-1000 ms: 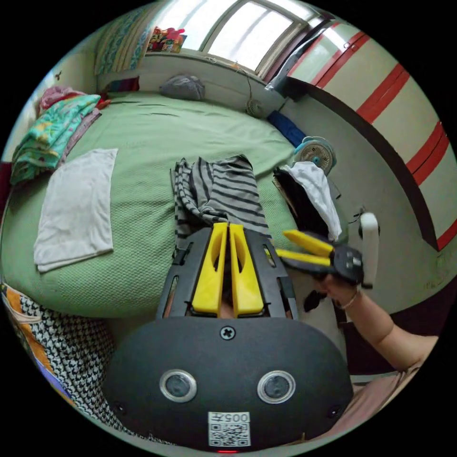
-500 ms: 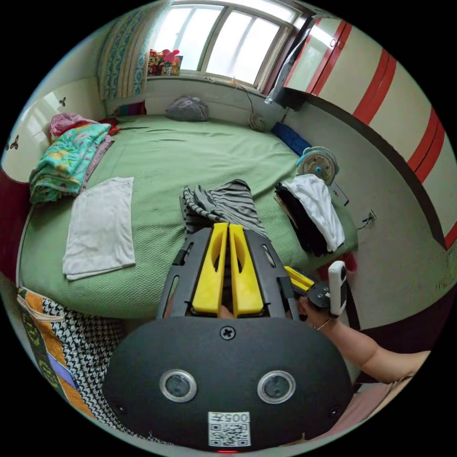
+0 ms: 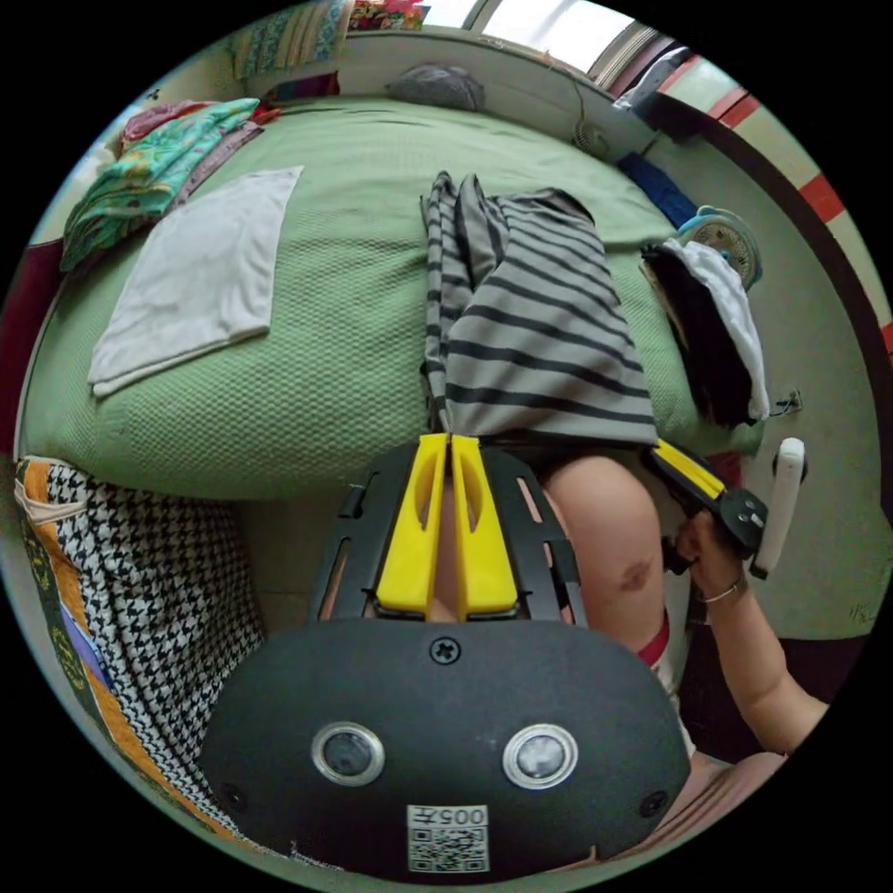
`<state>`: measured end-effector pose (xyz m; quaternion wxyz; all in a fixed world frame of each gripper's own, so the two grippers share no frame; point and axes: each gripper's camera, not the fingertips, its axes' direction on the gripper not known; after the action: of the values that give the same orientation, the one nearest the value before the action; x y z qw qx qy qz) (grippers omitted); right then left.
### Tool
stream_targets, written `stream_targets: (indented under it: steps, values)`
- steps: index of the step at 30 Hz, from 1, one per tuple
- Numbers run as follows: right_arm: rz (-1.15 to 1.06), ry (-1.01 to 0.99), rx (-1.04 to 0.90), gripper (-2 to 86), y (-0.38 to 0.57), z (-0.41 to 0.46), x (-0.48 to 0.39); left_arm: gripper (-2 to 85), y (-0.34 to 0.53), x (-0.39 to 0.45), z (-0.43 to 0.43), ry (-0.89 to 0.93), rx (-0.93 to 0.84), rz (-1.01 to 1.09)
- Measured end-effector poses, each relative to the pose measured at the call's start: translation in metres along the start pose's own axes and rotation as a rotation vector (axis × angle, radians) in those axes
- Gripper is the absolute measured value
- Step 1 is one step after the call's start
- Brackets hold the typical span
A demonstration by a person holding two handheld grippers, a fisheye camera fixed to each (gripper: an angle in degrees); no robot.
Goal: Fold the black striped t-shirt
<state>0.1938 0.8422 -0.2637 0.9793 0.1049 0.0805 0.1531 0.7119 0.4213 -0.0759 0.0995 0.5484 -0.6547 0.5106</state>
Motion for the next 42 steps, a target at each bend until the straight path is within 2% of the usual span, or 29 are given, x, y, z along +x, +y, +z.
stream_targets:
  steps: [3, 7, 11, 16, 23, 28, 35, 40, 42]
  values:
    - [-0.015, 0.0, -0.018, -0.6, 0.004, 0.002, 0.003, -0.3, 0.008, -0.002, 0.009, -0.076, -0.03, -0.009]
    - [-0.009, 0.017, -0.015, -0.9, 0.008, -0.002, 0.006, -0.5, 0.013, -0.002, 0.014, -0.065, -0.009, -0.04]
    - [-0.018, -0.021, 0.085, -1.0, -0.008, -0.029, 0.004, -0.6, -0.001, 0.022, 0.012, -0.041, 0.072, 0.019]
    - [-0.061, -0.001, 0.124, -1.0, -0.049, -0.032, -0.007, -0.7, -0.029, 0.056, 0.031, -0.075, 0.079, 0.105]
    - [-0.066, 0.031, -0.052, -1.0, -0.082, 0.022, -0.005, -0.7, -0.052, 0.075, 0.088, -0.166, 0.01, 0.113]
    - [-0.102, 0.025, -0.034, -1.0, -0.082, 0.028, -0.002, -0.6, -0.052, 0.08, 0.119, -0.179, -0.003, 0.109]
    - [-0.191, 0.117, -0.028, -1.3, -0.086, 0.034, -0.012, -0.6, -0.052, 0.089, 0.142, -0.214, -0.007, 0.122]
    - [-0.223, 0.028, -0.085, -1.1, -0.103, 0.022, 0.0, -0.6, -0.048, 0.08, 0.148, -0.143, 0.012, 0.103]
    - [-0.178, -0.128, 0.004, -0.8, -0.123, 0.0, 0.008, -0.6, -0.047, 0.081, 0.15, -0.152, 0.012, 0.109]
